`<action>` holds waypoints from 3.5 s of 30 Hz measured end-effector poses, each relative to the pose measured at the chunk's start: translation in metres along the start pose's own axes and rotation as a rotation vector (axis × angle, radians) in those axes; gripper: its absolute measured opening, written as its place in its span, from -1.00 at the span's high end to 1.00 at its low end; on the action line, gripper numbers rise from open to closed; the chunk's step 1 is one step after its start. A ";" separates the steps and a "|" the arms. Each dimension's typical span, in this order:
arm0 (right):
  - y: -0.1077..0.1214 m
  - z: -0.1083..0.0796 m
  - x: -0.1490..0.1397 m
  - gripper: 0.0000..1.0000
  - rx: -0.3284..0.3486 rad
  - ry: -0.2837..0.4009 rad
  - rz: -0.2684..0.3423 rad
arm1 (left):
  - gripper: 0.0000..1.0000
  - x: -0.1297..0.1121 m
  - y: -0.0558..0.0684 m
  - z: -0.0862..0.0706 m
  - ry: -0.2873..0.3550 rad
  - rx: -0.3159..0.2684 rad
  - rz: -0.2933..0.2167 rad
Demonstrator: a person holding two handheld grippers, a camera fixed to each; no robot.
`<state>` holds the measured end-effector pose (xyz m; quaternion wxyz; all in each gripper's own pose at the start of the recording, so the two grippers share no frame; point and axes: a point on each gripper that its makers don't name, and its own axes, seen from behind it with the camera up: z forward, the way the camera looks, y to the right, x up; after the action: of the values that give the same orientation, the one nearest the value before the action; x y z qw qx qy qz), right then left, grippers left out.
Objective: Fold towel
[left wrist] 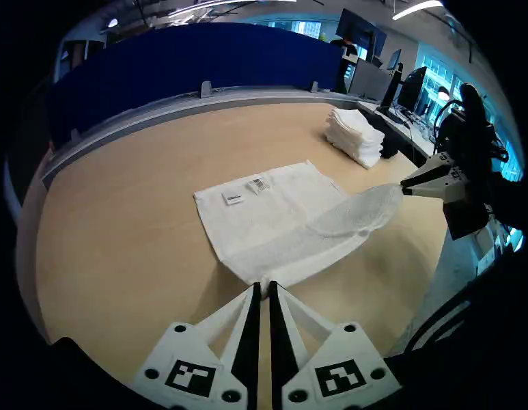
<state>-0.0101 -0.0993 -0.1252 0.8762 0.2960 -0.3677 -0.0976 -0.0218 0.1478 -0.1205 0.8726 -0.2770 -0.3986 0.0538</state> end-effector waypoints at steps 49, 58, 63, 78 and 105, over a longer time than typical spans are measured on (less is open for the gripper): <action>0.091 0.098 0.046 0.76 -0.059 -0.060 0.014 | 0.83 0.068 -0.076 0.108 -0.073 0.050 0.016; 0.098 0.121 0.040 0.76 -0.073 -0.077 0.033 | 0.75 0.065 -0.086 0.128 -0.074 0.052 0.006; 0.104 0.128 0.040 0.75 -0.096 -0.070 0.041 | 0.68 0.067 -0.095 0.132 -0.064 0.079 0.002; 0.114 0.125 0.039 -0.74 -0.147 -0.049 0.047 | -0.89 0.068 -0.103 0.122 -0.028 0.117 0.012; 0.085 0.098 0.010 -0.75 -0.130 -0.055 0.083 | -0.91 0.024 -0.109 0.073 -0.022 0.184 -0.062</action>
<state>-0.0760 -0.0784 -0.0143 0.8863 0.2204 -0.3966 -0.0930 -0.0720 0.0956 -0.0084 0.8912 -0.1824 -0.4100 0.0663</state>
